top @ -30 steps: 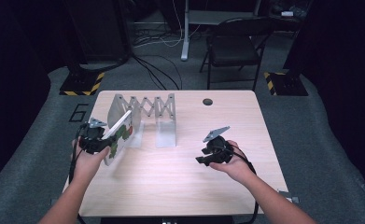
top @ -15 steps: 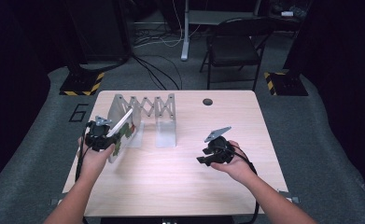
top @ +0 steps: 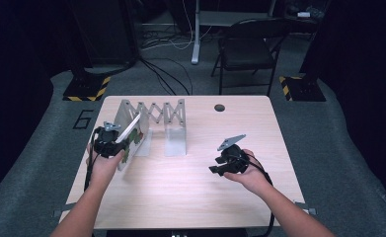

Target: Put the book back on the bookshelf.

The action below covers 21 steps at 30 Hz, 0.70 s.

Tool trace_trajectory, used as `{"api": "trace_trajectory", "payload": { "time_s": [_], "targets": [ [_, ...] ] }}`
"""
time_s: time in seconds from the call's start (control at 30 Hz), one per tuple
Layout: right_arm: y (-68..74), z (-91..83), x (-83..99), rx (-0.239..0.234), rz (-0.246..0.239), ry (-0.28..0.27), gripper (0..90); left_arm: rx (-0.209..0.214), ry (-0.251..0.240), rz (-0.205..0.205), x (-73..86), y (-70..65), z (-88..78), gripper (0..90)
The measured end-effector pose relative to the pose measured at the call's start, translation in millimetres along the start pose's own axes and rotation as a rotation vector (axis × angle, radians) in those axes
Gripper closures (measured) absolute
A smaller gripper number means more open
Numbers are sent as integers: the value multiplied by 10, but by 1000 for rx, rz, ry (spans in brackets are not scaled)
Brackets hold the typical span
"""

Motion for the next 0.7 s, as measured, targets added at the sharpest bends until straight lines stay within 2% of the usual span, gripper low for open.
{"api": "trace_trajectory", "payload": {
  "time_s": [0.3,0.43,0.47,0.57,0.63,0.7],
  "targets": [
    [-8,-8,10,1,4,-6,528,-24,-7,-25,-12,39,43,759],
    [-25,-11,15,1,-5,-8,528,-32,-4,-31,-15,46,61,758],
    [-18,-16,16,4,8,-6,528,-39,4,-17,-15,52,61,759],
    [-33,-19,22,3,-1,-3,528,-41,-7,-33,-20,43,75,758],
    [-33,-11,24,9,-2,-7,528,-44,1,-24,-22,47,76,758],
    [-31,-10,24,4,-6,-6,528,-47,-3,-33,-26,41,88,758]
  ]
}}
Point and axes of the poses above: each handheld gripper's, and its own axes: z roughly forward along the jaws, x roughly out of its underside, y roughly to its left, the point moved 1 cm from there along z, roughly forward along the jaws, and after that the axes turned 10 degrees about x, right-handed, at the moved point
